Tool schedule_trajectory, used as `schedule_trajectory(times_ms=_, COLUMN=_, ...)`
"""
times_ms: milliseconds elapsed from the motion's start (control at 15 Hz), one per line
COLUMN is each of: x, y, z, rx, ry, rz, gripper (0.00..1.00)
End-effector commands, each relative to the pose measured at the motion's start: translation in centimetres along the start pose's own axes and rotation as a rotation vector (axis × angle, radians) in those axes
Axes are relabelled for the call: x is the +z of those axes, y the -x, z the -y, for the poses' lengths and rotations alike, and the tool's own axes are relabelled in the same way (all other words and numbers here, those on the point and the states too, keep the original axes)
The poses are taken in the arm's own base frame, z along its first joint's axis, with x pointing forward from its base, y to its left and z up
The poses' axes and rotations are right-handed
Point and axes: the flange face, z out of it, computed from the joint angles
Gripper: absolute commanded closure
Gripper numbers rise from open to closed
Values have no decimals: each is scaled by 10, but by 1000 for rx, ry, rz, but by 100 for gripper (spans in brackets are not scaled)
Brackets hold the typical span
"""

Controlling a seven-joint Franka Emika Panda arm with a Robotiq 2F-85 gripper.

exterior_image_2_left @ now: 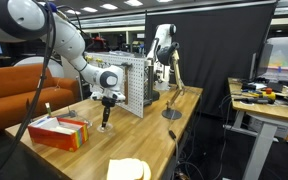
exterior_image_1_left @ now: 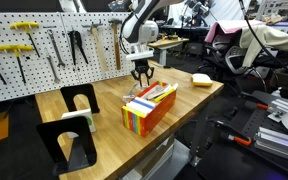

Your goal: Remove the blue spoon from the box, put it in the cup, move the cup slightly to the left and then move the lid to the left too

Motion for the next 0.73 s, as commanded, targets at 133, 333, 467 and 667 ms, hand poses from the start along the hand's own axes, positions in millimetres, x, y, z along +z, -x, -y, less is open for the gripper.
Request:
schedule_trajectory(times_ms=133, x=0, y=0, z=1, rx=-1, ry=1, rz=1, gripper=43)
schedule_trajectory(times_ms=333, x=0, y=0, z=1, rx=-1, ry=1, rz=1, gripper=43)
schedule_trajectory(times_ms=467, x=0, y=0, z=1, rx=-1, ry=1, rz=1, gripper=43)
schedule_trajectory(times_ms=667, x=0, y=0, z=1, rx=-1, ry=1, rz=1, gripper=43)
